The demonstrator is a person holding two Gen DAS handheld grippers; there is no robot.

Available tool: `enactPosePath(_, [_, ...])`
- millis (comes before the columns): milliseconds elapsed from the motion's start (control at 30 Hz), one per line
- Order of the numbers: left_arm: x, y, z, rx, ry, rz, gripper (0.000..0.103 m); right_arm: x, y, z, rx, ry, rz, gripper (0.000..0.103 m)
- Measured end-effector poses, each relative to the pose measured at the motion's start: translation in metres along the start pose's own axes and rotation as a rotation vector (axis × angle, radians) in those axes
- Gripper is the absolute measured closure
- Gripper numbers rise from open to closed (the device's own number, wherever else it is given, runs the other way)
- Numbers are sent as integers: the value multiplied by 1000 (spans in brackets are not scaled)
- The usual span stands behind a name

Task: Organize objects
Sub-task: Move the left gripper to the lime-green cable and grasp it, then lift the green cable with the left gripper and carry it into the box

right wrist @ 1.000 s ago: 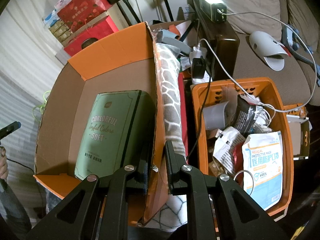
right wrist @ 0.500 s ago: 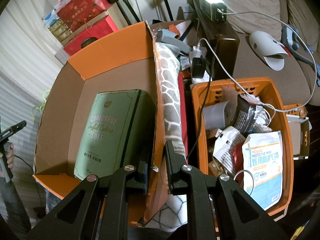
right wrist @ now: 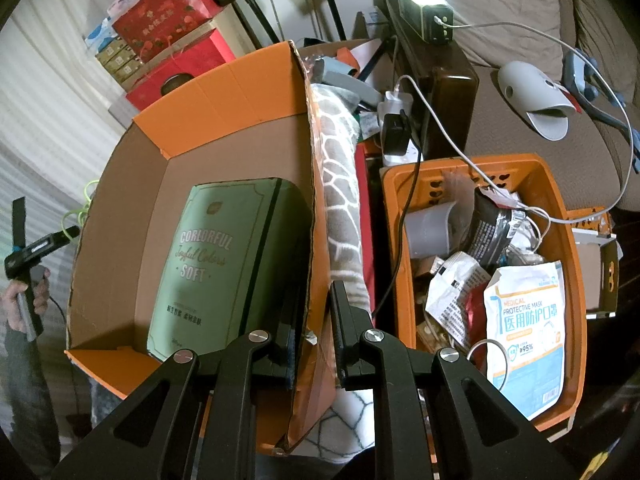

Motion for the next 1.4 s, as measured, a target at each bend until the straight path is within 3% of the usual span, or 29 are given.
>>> enactPosePath(167, [23, -10, -3, -16, 14, 20, 7, 0, 2, -1, 0, 2, 1, 90])
enactPosePath(233, [28, -12, -4, -31, 57, 29, 22, -1, 3, -2, -1, 4, 2, 90])
enactPosePath(367, [33, -15, -2, -67, 91, 41, 38, -1, 4, -1, -1, 5, 3, 90])
enactPosePath(433, [34, -16, -1, -82, 116, 47, 61, 0, 4, 0, -1, 6, 2, 90])
enactPosePath(500, [33, -16, 1, -110, 136, 62, 75, -1, 4, -1, 0, 6, 2, 90])
enactPosePath(533, [32, -17, 4, -119, 130, 64, 92, -1, 3, 0, 0, 6, 2, 90])
enactPosePath(867, [8, -22, 16, -176, 177, 31, 95, 0, 3, 1, 1, 8, 3, 90])
enactPosePath(1033, [-32, -36, 12, -186, 219, -44, 96, -1, 4, 0, 2, 8, 2, 90])
enactPosePath(1400, [-139, -63, -30, -80, 310, -204, 96, -1, 4, 2, 4, 10, 3, 90])
Point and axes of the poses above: each gripper's, at about its wrist camera, not at the fingertips, and x roughly the way its jaws point, z to its left, y to its underside, the point moved 7 cm from there along x, roughly the way its jaws point
